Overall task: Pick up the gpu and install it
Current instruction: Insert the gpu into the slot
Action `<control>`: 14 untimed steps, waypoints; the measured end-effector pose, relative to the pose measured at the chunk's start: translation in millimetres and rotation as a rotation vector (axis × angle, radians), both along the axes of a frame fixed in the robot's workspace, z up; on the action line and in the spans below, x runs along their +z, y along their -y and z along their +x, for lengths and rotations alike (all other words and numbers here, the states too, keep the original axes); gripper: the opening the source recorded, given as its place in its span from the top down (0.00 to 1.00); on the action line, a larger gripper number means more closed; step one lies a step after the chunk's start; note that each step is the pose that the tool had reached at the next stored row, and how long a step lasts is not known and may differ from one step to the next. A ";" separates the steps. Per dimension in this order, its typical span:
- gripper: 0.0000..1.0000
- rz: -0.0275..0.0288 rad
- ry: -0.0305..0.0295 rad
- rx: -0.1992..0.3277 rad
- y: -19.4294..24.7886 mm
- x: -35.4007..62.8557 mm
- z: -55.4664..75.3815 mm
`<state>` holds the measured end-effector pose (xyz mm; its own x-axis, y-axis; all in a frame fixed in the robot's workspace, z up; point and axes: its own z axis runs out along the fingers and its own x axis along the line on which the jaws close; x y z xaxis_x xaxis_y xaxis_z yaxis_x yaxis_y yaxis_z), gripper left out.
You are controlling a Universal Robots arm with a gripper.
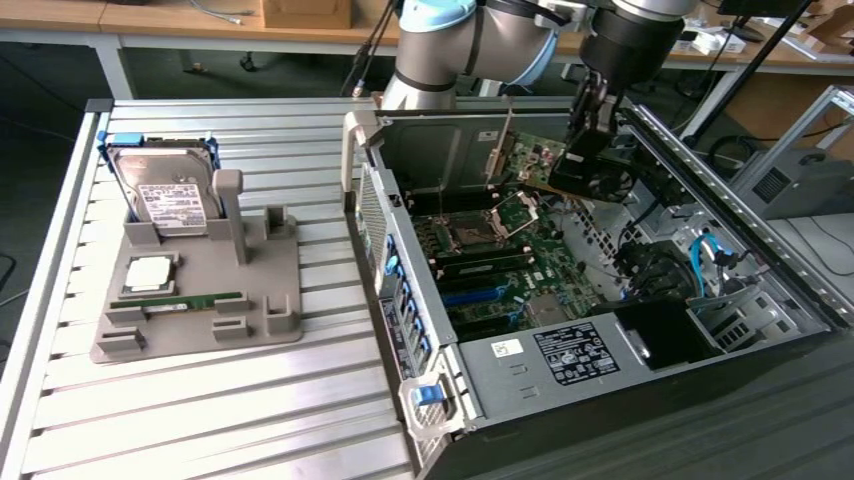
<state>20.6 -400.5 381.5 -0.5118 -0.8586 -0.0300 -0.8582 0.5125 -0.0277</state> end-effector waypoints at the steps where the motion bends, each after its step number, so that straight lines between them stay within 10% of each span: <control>1: 0.70 0.0001 0.0000 0.007 0.0 -0.1 0.0; 14: 0.70 0.0001 0.0000 0.115 0.0 -0.4 0.0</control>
